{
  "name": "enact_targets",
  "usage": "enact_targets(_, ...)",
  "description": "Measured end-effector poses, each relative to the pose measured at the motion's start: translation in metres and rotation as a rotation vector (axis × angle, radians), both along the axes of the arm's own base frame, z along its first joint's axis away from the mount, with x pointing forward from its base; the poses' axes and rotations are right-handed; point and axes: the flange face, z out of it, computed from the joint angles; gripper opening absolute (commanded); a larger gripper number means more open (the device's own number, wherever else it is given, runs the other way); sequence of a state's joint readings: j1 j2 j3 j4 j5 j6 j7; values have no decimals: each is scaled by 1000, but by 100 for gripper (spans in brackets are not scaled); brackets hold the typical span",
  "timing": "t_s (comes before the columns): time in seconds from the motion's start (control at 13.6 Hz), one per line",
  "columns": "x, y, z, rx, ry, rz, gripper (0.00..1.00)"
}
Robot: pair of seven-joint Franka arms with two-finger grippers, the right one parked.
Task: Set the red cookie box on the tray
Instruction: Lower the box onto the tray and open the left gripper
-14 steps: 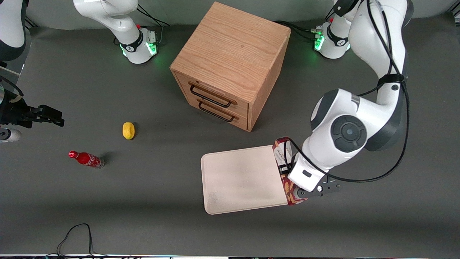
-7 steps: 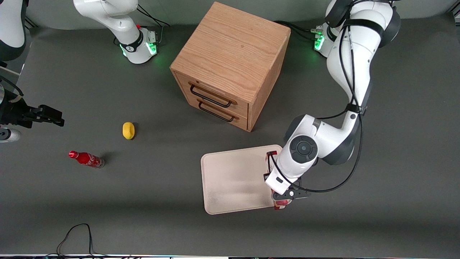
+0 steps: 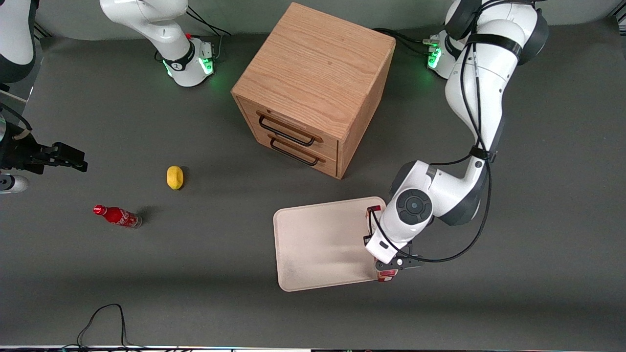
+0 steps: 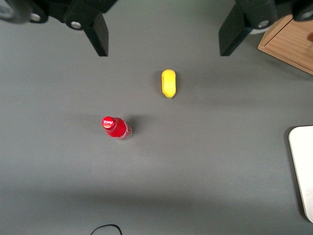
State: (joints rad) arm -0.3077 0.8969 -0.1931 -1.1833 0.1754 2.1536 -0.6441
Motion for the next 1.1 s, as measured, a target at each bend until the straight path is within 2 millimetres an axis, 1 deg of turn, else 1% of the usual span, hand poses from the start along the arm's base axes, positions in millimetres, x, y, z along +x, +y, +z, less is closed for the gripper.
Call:
enact_targets(0.07, 2, 6, -2, 2, 4, 7, 46)
enact_targets(0.15, 4, 12, -3, 3, 6, 16, 99)
enact_targets(0.29, 7, 20, -5, 3, 9, 28, 100)
enact_targets(0.66, 7, 19, -3, -1, 7, 27, 100)
enact_targets(0.88, 7, 20, 1, -3, 2, 28, 100)
enact_targets(1.03, 9, 23, 11, -2, -4, 33, 100)
enact_targets(1.1, 10, 29, 23, 4, 0, 40, 100)
